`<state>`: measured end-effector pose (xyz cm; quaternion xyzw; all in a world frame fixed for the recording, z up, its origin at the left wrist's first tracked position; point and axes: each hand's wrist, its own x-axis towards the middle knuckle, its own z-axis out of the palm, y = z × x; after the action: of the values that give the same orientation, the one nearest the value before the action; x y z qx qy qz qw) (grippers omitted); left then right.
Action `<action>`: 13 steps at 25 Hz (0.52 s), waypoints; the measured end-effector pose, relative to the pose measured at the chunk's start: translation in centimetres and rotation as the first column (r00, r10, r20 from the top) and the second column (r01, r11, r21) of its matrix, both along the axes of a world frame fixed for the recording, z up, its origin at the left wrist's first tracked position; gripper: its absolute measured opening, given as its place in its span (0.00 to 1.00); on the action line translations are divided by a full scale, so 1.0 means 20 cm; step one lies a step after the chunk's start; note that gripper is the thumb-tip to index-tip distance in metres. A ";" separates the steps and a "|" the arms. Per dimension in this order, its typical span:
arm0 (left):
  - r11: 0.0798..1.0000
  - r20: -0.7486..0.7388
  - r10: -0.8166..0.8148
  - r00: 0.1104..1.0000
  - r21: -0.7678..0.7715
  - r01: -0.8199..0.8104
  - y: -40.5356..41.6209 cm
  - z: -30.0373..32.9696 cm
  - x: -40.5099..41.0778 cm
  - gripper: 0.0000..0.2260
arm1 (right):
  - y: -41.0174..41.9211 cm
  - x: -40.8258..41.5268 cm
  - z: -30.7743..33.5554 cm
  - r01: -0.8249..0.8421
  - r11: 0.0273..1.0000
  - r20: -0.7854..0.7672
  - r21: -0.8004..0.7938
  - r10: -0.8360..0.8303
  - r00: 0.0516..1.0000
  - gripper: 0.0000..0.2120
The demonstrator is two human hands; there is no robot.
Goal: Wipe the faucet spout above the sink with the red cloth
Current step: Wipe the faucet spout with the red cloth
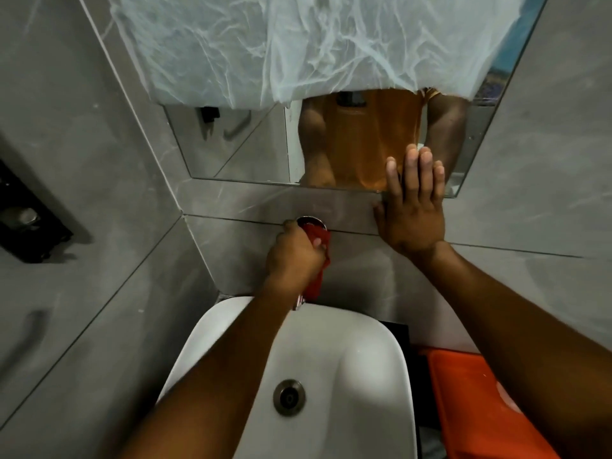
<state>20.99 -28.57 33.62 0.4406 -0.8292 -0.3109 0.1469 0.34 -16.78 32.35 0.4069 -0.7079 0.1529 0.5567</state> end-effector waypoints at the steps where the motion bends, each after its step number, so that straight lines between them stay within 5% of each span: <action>1: 0.968 0.112 0.026 0.993 -0.250 0.003 0.08 -0.04 0.03 0.33 | 0.00 0.00 0.00 -0.011 1.000 0.001 0.016 0.011 1.000 0.42; 3: 0.867 0.086 0.049 0.995 -0.499 0.000 0.19 -0.12 0.12 0.35 | 0.01 0.00 0.00 -0.016 0.999 0.006 0.030 0.016 1.000 0.42; 5: 0.892 -0.203 0.002 0.979 -0.442 -0.093 0.24 -0.22 0.22 0.28 | 0.02 0.00 0.01 -0.013 0.999 0.013 0.039 0.013 1.000 0.42; 8: 0.996 -0.578 0.061 0.814 -0.018 -0.088 0.28 -0.32 0.32 0.20 | 0.02 0.01 0.01 0.002 0.999 0.011 0.039 -0.003 1.000 0.41; 10: 0.973 -0.660 0.149 0.736 0.229 0.009 0.23 -0.34 0.34 0.13 | 0.02 0.01 0.00 0.010 0.999 0.006 0.032 -0.010 1.000 0.41; 12: 0.816 -0.650 0.324 0.688 0.560 0.144 0.14 -0.34 0.34 0.12 | 0.01 0.01 0.00 0.015 1.000 -0.001 0.021 -0.015 1.000 0.41; 13: 0.616 -0.611 0.446 0.654 0.740 0.272 0.10 -0.35 0.35 0.16 | 0.01 0.00 0.00 0.016 1.000 -0.004 0.012 -0.016 1.000 0.41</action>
<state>27.92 -26.57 26.67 0.3327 -0.4424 -0.7826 0.2847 0.43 -16.66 32.29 0.4050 -0.7108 0.1435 0.5570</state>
